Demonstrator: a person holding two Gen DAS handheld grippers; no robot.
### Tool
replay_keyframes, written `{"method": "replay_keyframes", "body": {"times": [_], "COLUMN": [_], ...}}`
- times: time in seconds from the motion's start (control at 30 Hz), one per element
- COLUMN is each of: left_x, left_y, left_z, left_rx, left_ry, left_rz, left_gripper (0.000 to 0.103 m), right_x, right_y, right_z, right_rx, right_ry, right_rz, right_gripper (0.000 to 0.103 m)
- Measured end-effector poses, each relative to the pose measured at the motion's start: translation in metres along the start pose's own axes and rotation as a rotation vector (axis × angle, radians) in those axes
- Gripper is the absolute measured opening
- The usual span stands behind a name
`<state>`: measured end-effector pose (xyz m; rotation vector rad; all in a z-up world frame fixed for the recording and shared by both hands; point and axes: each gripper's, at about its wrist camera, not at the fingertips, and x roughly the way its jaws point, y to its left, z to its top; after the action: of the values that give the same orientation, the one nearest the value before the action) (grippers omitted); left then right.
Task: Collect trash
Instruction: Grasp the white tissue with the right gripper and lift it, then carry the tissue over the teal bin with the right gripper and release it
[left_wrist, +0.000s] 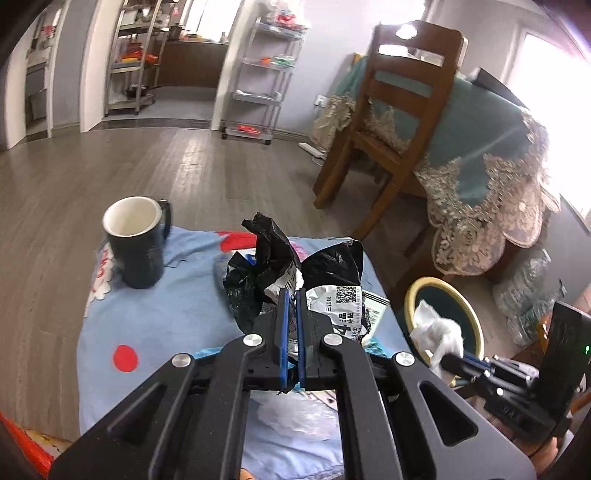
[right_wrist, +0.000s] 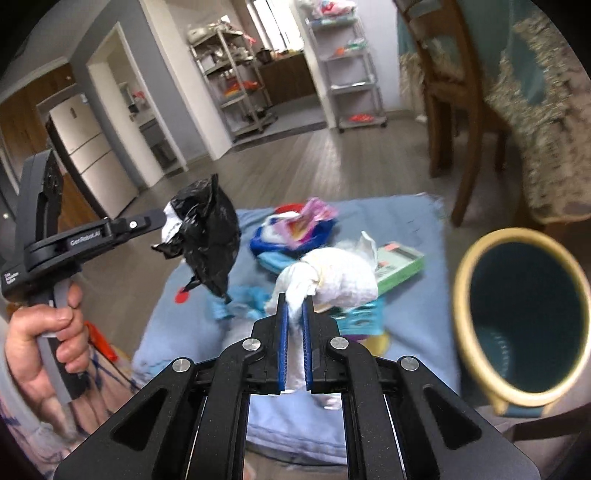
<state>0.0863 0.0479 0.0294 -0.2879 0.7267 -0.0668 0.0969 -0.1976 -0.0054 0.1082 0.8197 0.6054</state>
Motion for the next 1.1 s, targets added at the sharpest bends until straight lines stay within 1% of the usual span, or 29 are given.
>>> {"method": "replay_keyframes", "body": {"times": [0.1, 0.23, 0.4, 0.57, 0.63, 0.67, 0.77, 0.83, 0.93, 1.0, 1.1], "left_x": [0.006, 0.014, 0.033, 0.062, 0.076, 0.084, 0.106, 0.121, 0.143, 0.16, 0.185], "left_y": [-0.019, -0.043, -0.092, -0.143, -0.162, -0.174, -0.203, -0.222, -0.24, -0.249, -0.254], "left_z": [-0.001, -0.002, -0.006, -0.009, -0.013, -0.015, -0.023, -0.028, -0.033, -0.037, -0.043], "left_rx": [0.027, 0.06, 0.13, 0.207, 0.234, 0.245, 0.28, 0.298, 0.301, 0.302, 0.281], "left_ry": [0.013, 0.034, 0.069, 0.108, 0.126, 0.14, 0.179, 0.207, 0.25, 0.277, 0.329], "left_rz": [-0.029, -0.072, -0.132, -0.178, -0.198, -0.222, -0.263, -0.277, -0.294, -0.298, -0.319], "left_gripper": [0.003, 0.003, 0.003, 0.003, 0.003, 0.003, 0.003, 0.003, 0.003, 0.003, 0.003], "right_x": [-0.013, -0.029, -0.059, -0.086, -0.099, -0.106, -0.12, -0.127, -0.133, -0.134, -0.134], "right_y": [-0.015, -0.033, -0.061, -0.1, -0.117, -0.125, -0.142, -0.152, -0.164, -0.166, -0.172], "right_z": [-0.001, -0.004, -0.008, -0.015, -0.019, -0.022, -0.025, -0.029, -0.033, -0.033, -0.034], "right_rx": [0.009, 0.038, 0.106, 0.213, 0.271, 0.296, 0.339, 0.364, 0.417, 0.428, 0.448], "right_ry": [-0.024, -0.062, -0.127, -0.208, -0.242, -0.26, -0.302, -0.316, -0.329, -0.337, -0.344], "right_rz": [-0.052, -0.1, -0.156, -0.279, -0.313, -0.325, -0.353, -0.361, -0.347, -0.357, -0.356], "right_gripper": [0.008, 0.008, 0.008, 0.008, 0.008, 0.008, 0.008, 0.008, 0.008, 0.008, 0.008]}}
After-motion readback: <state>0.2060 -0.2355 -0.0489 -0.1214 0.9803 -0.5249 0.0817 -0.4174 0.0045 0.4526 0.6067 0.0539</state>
